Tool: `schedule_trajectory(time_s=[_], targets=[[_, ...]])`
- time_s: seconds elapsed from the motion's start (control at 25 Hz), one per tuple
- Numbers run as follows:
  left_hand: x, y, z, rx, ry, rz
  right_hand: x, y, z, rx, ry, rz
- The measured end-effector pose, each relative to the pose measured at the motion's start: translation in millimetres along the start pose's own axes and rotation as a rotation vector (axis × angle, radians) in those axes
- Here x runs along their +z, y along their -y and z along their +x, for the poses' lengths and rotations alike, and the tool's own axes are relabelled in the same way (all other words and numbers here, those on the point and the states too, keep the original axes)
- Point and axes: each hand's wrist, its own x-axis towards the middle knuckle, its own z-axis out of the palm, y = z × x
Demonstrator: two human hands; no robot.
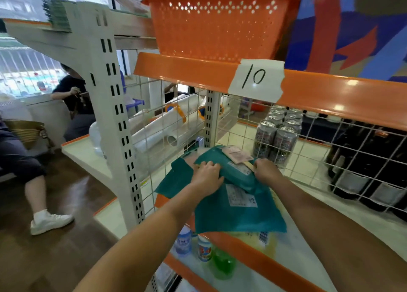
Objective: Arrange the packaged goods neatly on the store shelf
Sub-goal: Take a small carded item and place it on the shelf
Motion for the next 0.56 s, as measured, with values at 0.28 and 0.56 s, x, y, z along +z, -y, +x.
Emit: schedule_trajectory(time_s=[0.28, 0.56], targets=[[2, 6, 7, 0.078, -0.039, -0.087, -30, 5, -27, 0.246, 0.296, 0.582], [5, 5, -4, 0.135, -0.035, -0.070, -19, 3, -60, 0.486, 0.299, 1.387]])
